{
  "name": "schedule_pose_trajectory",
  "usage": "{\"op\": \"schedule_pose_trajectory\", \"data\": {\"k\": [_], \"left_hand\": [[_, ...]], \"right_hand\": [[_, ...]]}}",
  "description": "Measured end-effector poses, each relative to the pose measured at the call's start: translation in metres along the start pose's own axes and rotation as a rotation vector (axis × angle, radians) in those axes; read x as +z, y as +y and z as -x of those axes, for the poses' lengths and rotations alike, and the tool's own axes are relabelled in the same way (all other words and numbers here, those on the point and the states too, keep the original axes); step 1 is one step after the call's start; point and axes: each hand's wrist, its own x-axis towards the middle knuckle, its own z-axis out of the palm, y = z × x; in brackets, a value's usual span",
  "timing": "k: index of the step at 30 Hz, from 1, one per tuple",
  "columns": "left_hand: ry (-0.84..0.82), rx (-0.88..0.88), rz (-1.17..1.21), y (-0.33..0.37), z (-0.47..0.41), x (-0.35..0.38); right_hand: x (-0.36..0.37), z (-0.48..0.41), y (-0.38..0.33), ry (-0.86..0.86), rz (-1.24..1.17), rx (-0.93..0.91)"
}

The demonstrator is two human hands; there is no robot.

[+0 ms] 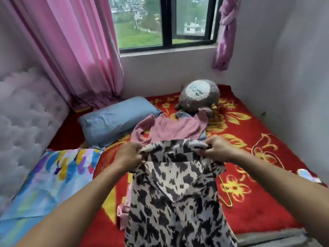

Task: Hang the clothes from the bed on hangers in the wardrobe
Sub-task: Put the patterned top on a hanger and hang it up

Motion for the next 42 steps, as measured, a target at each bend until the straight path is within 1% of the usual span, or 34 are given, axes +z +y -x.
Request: {"op": "schedule_pose_trajectory", "data": {"k": [1, 3, 6, 9, 12, 16, 18, 19, 20, 21, 22, 24, 25, 26, 28, 30, 31, 34, 38, 40, 42], "left_hand": [[-0.048, -0.026, -0.06, -0.008, -0.006, 0.015], [-0.106, -0.066, -0.105, -0.023, -0.02, 0.05], [-0.123, -0.14, -0.019, -0.027, -0.027, 0.085], [-0.169, -0.264, 0.085, -0.04, -0.043, 0.132], [-0.177, -0.369, 0.174, -0.06, -0.054, 0.181], [-0.183, -0.521, 0.289, -0.072, -0.066, 0.232], [-0.15, -0.601, 0.352, -0.08, -0.077, 0.253], [-0.134, -0.671, 0.39, -0.086, -0.082, 0.261], [-0.126, -0.746, 0.439, -0.091, -0.088, 0.268], [-0.11, -0.817, 0.495, -0.095, -0.093, 0.274], [-0.085, -0.877, 0.536, -0.1, -0.098, 0.281], [-0.041, -0.939, 0.59, -0.112, -0.107, 0.292], [-0.03, -0.938, 0.609, -0.117, -0.111, 0.298], [-0.023, -0.935, 0.617, -0.122, -0.114, 0.305], [-0.016, -0.907, 0.62, -0.129, -0.119, 0.32], [-0.022, -0.86, 0.637, -0.133, -0.123, 0.334], [-0.033, -0.842, 0.638, -0.135, -0.125, 0.34], [-0.042, -0.812, 0.656, -0.139, -0.135, 0.347], [-0.012, -0.768, 0.584, -0.135, -0.159, 0.335], [-0.024, -0.743, 0.477, -0.137, -0.166, 0.327], [-0.054, -0.708, 0.354, -0.143, -0.17, 0.32]], "right_hand": [[0.014, -0.011, 0.015, 0.012, 0.067, 0.059], [0.04, -0.031, 0.044, 0.002, 0.098, 0.153], [0.071, -0.046, 0.074, -0.006, 0.107, 0.192], [0.103, -0.071, 0.108, -0.029, 0.113, 0.184], [0.144, -0.098, 0.145, -0.126, 0.045, 0.222], [0.195, -0.131, 0.192, -0.318, -0.047, 0.237], [0.211, -0.142, 0.207, -0.419, -0.213, 0.297], [0.215, -0.149, 0.214, -0.433, -0.321, 0.354], [0.219, -0.157, 0.223, -0.405, -0.421, 0.422], [0.223, -0.167, 0.235, -0.328, -0.472, 0.492], [0.227, -0.178, 0.251, -0.219, -0.423, 0.539], [0.234, -0.197, 0.285, -0.056, -0.175, 0.625], [0.238, -0.205, 0.298, -0.03, -0.087, 0.669], [0.243, -0.211, 0.31, -0.039, -0.038, 0.7], [0.258, -0.219, 0.324, -0.114, 0.024, 0.71], [0.277, -0.221, 0.333, -0.147, 0.055, 0.673], [0.284, -0.22, 0.335, -0.125, 0.062, 0.655], [0.282, -0.218, 0.327, 0.056, 0.094, 0.595], [0.234, -0.223, 0.301, 0.35, 0.113, 0.488], [0.206, -0.225, 0.284, 0.421, 0.095, 0.374], [0.185, -0.226, 0.265, 0.442, 0.034, 0.254]]}}
